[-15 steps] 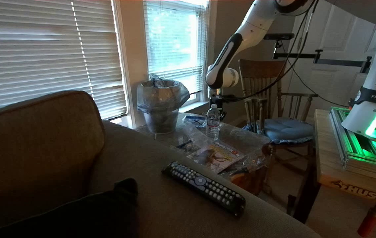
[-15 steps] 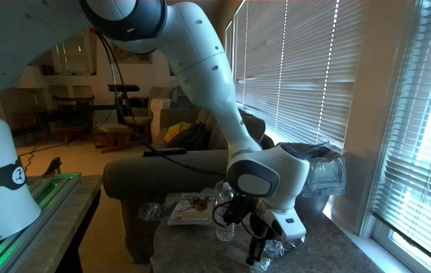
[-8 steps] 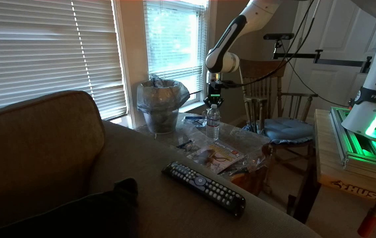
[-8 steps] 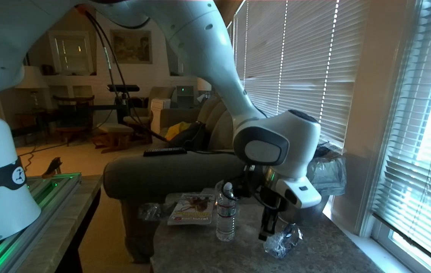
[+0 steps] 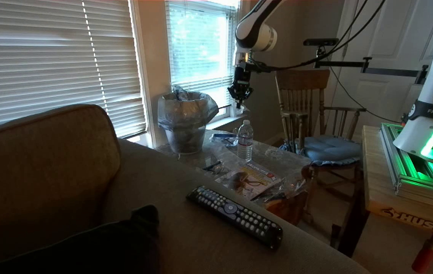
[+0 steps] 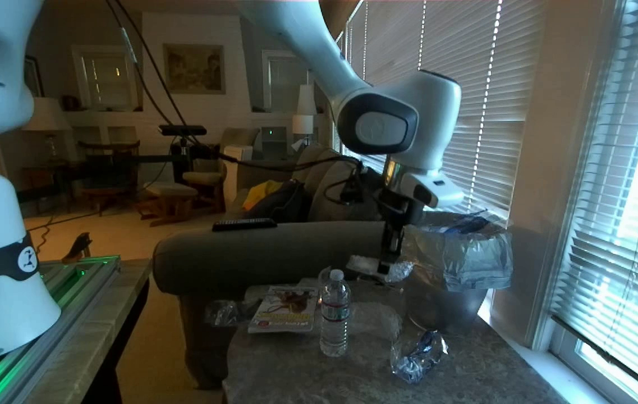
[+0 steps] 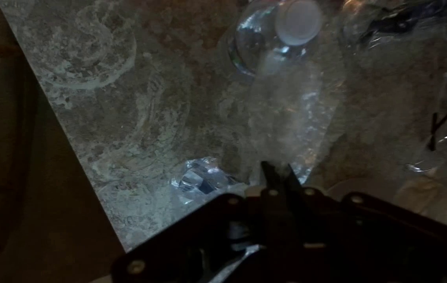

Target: Put the plastic item into the bin

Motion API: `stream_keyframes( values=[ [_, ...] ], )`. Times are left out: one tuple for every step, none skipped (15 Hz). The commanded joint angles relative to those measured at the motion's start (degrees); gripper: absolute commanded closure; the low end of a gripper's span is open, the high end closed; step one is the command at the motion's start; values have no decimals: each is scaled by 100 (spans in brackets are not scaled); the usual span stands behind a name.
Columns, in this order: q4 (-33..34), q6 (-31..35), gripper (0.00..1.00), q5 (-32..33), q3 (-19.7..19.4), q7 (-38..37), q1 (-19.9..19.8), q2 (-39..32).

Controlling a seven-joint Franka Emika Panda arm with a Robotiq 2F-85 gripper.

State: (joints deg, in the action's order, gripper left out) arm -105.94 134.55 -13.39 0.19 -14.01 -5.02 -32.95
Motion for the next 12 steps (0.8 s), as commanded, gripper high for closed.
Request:
stream_keyframes(
  values=[
    [-396, -222, 99, -184, 41, -188, 216, 719],
    [-400, -267, 99, -192, 55, -228, 258, 827],
    [-400, -315, 99, -212, 68, -296, 305, 938],
    [-368, -384, 99, -223, 85, -363, 353, 1024],
    [-340, -425, 99, -244, 101, -423, 393, 1096],
    [-279, -460, 99, -285, 127, -480, 429, 1146],
    [-235, -452, 99, -315, 148, -555, 471, 1182],
    [-163, -440, 99, -390, 187, -595, 501, 1184],
    [-100, -400, 99, -481, 223, -630, 532, 1173],
    [-16, -370, 99, -597, 264, -651, 561, 1136],
    [49, -320, 99, -680, 291, -703, 601, 1108],
    [150, -267, 99, -726, 306, -759, 649, 1045]
  ],
)
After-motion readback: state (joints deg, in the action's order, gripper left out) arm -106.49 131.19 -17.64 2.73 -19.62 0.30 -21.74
